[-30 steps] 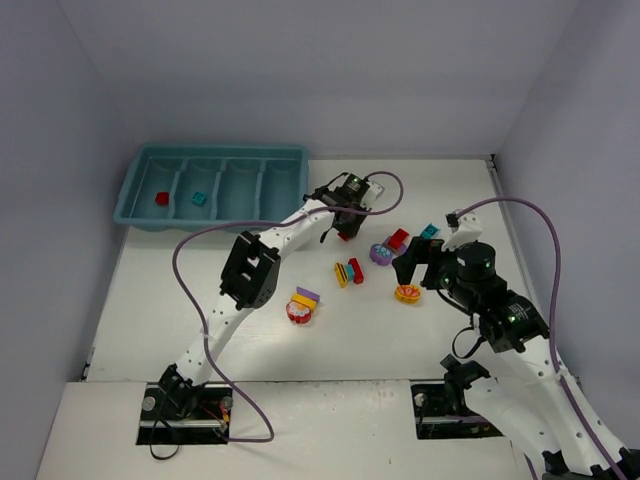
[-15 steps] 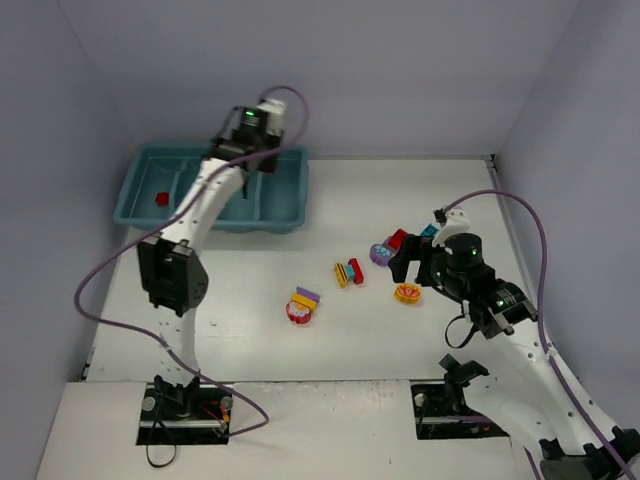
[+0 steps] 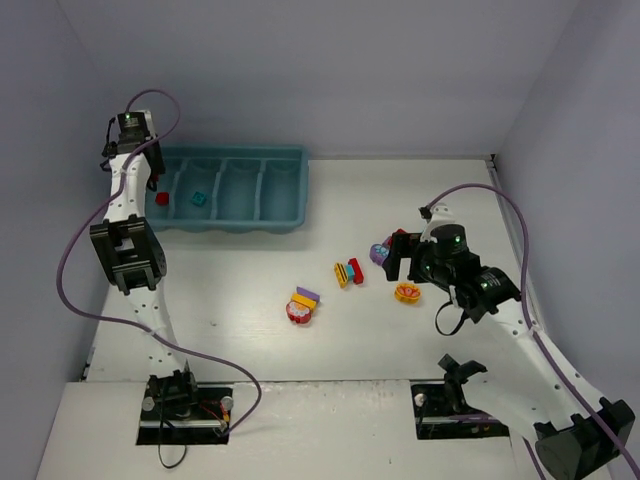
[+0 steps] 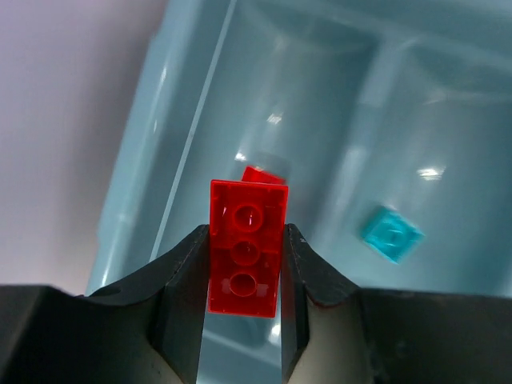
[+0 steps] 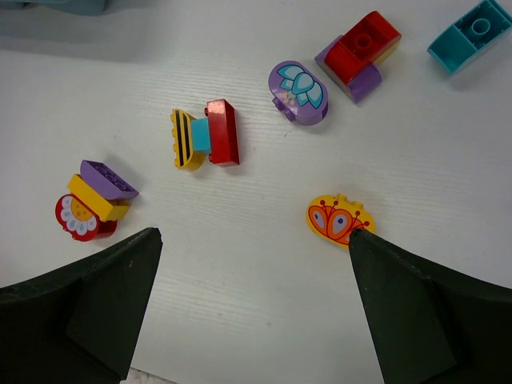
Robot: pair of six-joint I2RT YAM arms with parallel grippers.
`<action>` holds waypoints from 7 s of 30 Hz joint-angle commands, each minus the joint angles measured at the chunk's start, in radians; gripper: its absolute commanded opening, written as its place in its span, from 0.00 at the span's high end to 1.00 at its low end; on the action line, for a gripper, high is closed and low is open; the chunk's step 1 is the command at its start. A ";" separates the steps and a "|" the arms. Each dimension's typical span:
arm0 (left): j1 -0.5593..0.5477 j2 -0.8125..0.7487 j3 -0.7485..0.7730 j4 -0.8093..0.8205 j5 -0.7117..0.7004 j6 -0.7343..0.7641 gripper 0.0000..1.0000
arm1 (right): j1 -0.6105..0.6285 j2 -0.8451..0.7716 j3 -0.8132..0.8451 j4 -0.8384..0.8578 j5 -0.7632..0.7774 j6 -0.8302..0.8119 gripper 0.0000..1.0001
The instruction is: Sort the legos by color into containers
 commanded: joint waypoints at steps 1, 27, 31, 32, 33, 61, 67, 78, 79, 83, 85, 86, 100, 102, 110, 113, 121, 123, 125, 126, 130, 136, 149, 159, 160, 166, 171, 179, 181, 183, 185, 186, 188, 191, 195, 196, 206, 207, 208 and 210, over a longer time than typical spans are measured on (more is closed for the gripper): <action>0.040 0.014 0.063 0.026 0.037 -0.033 0.78 | 0.002 0.035 0.040 0.060 -0.013 0.015 0.00; -0.443 -0.409 -0.337 0.008 0.023 -0.243 0.31 | -0.011 0.195 0.026 0.091 0.129 0.130 0.19; -0.578 -0.452 -0.424 0.011 0.082 -0.344 0.31 | -0.025 0.201 0.001 0.078 0.143 0.196 0.15; -0.604 -0.470 -0.441 0.023 0.082 -0.350 0.31 | -0.033 0.198 -0.016 0.077 0.149 0.223 0.13; -0.631 -0.476 -0.460 0.032 0.080 -0.364 0.31 | -0.040 0.196 -0.023 0.077 0.149 0.236 0.12; -1.074 0.125 -0.053 0.182 0.168 -0.247 0.17 | -0.200 -0.121 -0.140 0.054 0.091 0.309 0.02; -1.082 0.176 -0.046 0.202 0.136 -0.249 0.17 | -0.202 -0.121 -0.148 0.051 0.086 0.302 0.02; -1.077 0.168 -0.067 0.265 0.084 -0.258 0.61 | -0.203 -0.129 -0.143 0.046 0.074 0.290 0.02; -1.076 0.148 -0.085 0.276 0.071 -0.257 0.73 | -0.202 -0.130 -0.143 0.046 0.071 0.288 0.02; -1.051 0.027 -0.180 0.307 -0.010 -0.255 0.85 | -0.202 -0.132 -0.135 0.046 0.056 0.253 0.02; -1.019 -0.060 -0.225 0.295 -0.060 -0.252 0.85 | -0.202 -0.132 -0.128 0.046 0.031 0.245 0.02; -1.004 -0.117 -0.236 0.275 -0.076 -0.249 0.85 | -0.202 -0.127 -0.119 0.046 0.023 0.242 0.02; -0.525 -0.153 -0.144 0.115 -0.162 -0.188 0.77 | -0.202 -0.002 -0.123 0.049 0.043 0.283 0.02; -0.465 -0.096 -0.080 0.112 -0.153 -0.191 0.73 | -0.202 0.012 -0.135 0.049 0.043 0.300 0.01; -0.364 0.111 0.138 0.051 -0.111 -0.166 0.61 | -0.202 0.047 -0.183 0.040 0.129 0.400 0.00; -0.339 0.133 0.125 0.058 -0.091 -0.183 0.53 | -0.202 0.087 -0.209 0.037 0.120 0.423 0.00; -0.321 0.085 0.023 0.123 -0.039 -0.197 0.31 | -0.199 0.158 -0.243 0.077 0.094 0.412 0.00; -0.321 0.073 0.014 0.135 -0.035 -0.198 0.25 | -0.197 0.184 -0.246 0.101 0.071 0.400 0.00; -0.321 0.053 0.002 0.139 -0.033 -0.200 0.22 | -0.183 0.201 -0.246 0.114 0.069 0.394 0.00; -0.321 0.047 0.000 0.140 -0.032 -0.200 0.20 | -0.176 0.212 -0.243 0.123 0.071 0.389 0.00; -0.322 -0.016 -0.004 0.130 -0.025 -0.220 0.18 | -0.134 0.274 -0.226 0.143 0.086 0.388 0.00; -0.350 -0.172 -0.039 0.094 0.018 -0.267 0.18 | -0.076 0.347 -0.209 0.155 0.128 0.412 0.00; -0.457 -0.651 -0.490 0.061 0.054 -0.373 0.18 | -0.074 0.460 -0.188 0.178 0.240 0.417 0.03; -0.499 -0.913 -0.846 -0.005 0.054 -0.404 0.18 | -0.062 0.494 -0.169 0.201 0.255 0.369 0.52; -0.499 -0.927 -0.862 -0.011 0.054 -0.407 0.18 | -0.057 0.488 -0.165 0.201 0.258 0.359 0.63; -0.497 -1.007 -0.937 -0.055 0.050 -0.410 0.18 | -0.007 0.404 0.019 0.200 0.212 0.254 1.00; -0.499 -1.058 -0.984 -0.080 0.054 -0.422 0.18 | 0.048 0.480 0.277 0.256 0.090 0.041 1.00; -0.497 -1.105 -1.004 -0.141 0.084 -0.427 0.18 | 0.133 0.895 0.755 0.313 -0.138 -0.214 1.00; -0.497 -1.107 -0.992 -0.160 0.079 -0.428 0.18 | 0.148 0.975 0.890 0.318 -0.187 -0.256 1.00; -0.497 -1.119 -0.978 -0.176 0.077 -0.435 0.18 | 0.165 1.093 0.975 0.318 -0.198 -0.283 0.97; -0.497 -1.137 -0.980 -0.178 0.082 -0.445 0.18 | 0.179 1.197 1.098 0.315 -0.210 -0.303 0.94; -0.497 -1.143 -0.984 -0.178 0.091 -0.448 0.18 | 0.183 1.230 1.171 0.316 -0.207 -0.304 0.93; -0.499 -1.160 -0.992 -0.186 0.094 -0.458 0.18 | 0.191 1.324 1.245 0.316 -0.198 -0.306 0.89; -0.499 -1.186 -1.003 -0.204 0.088 -0.470 0.18 | 0.196 1.436 1.368 0.318 -0.195 -0.304 0.82; -0.499 -1.234 -1.032 -0.210 0.074 -0.487 0.18 | 0.202 1.538 1.468 0.339 -0.179 -0.329 0.71; -0.499 -1.242 -1.037 -0.213 0.071 -0.490 0.18 | 0.202 1.563 1.475 0.342 -0.179 -0.327 0.66; -0.497 -1.291 -1.070 -0.219 0.064 -0.513 0.18 | 0.200 1.568 1.491 0.512 -0.021 -0.321 0.14; -0.499 -1.291 -1.072 -0.216 0.064 -0.514 0.18 | 0.199 1.542 1.486 0.516 0.000 -0.323 0.13; -0.499 -1.288 -1.076 -0.213 0.064 -0.514 0.18 | 0.194 1.525 1.480 0.517 0.032 -0.324 0.12; -0.499 -1.283 -1.076 -0.209 0.065 -0.513 0.18 | 0.187 1.456 1.437 0.520 0.077 -0.327 0.12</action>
